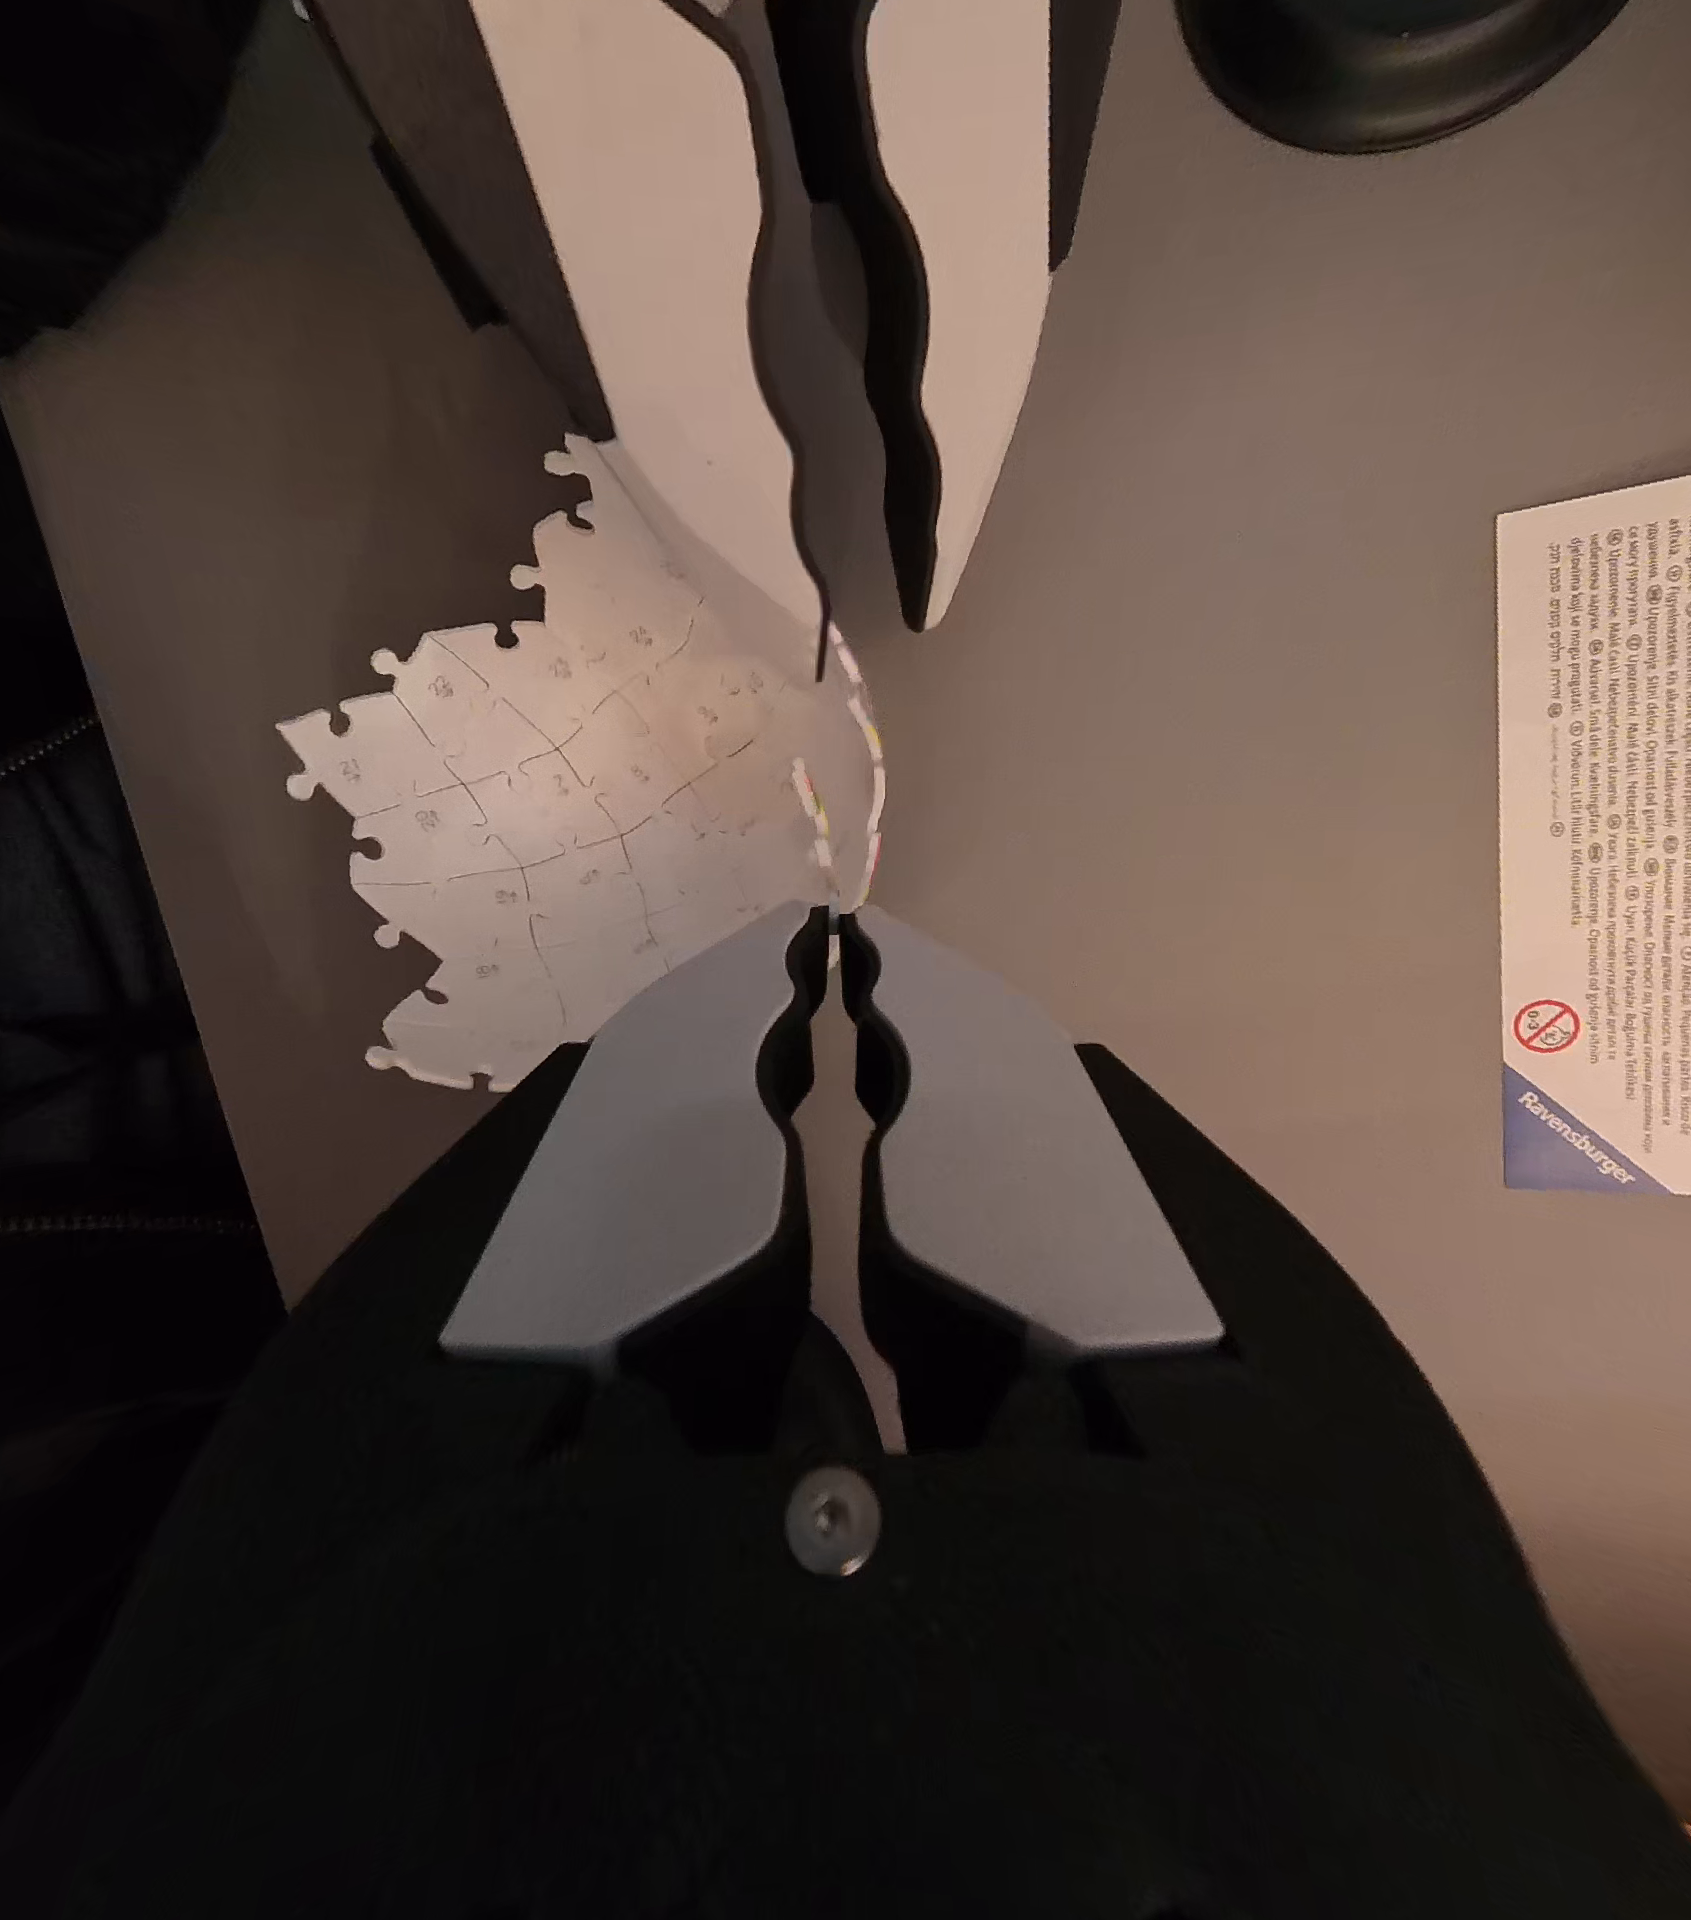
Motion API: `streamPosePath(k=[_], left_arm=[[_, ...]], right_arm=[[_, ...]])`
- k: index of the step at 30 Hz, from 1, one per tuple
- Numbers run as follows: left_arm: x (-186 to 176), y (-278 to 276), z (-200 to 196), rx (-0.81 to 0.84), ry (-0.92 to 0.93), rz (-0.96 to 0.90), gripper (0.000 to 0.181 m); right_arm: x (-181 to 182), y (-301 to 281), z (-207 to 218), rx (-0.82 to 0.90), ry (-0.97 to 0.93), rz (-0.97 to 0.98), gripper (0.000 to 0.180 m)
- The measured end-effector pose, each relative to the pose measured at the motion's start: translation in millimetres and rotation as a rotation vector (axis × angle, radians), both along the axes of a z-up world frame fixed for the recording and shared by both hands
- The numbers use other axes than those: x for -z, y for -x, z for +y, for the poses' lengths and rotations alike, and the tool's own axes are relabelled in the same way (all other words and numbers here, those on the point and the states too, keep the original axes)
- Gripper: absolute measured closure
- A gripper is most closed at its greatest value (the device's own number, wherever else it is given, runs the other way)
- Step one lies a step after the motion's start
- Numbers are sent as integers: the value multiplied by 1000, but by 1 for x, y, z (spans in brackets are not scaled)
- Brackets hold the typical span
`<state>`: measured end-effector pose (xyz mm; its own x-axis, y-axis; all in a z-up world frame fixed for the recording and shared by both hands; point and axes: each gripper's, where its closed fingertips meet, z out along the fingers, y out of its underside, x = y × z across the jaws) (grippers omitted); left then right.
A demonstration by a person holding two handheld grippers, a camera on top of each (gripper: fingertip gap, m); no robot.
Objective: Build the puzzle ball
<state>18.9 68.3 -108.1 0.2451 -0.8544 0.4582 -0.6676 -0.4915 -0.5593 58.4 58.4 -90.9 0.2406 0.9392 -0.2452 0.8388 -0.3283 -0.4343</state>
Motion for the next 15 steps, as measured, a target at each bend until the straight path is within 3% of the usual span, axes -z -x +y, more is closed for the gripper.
streamPosePath(k=[7,15], left_arm=[[-18,-8,3,27,14,-96,155],[-7,-3,1,54,43,-42,154]], right_arm=[[1,-4,4,17,-39,-41,176],[2,-4,4,8,-69,-67,176]])
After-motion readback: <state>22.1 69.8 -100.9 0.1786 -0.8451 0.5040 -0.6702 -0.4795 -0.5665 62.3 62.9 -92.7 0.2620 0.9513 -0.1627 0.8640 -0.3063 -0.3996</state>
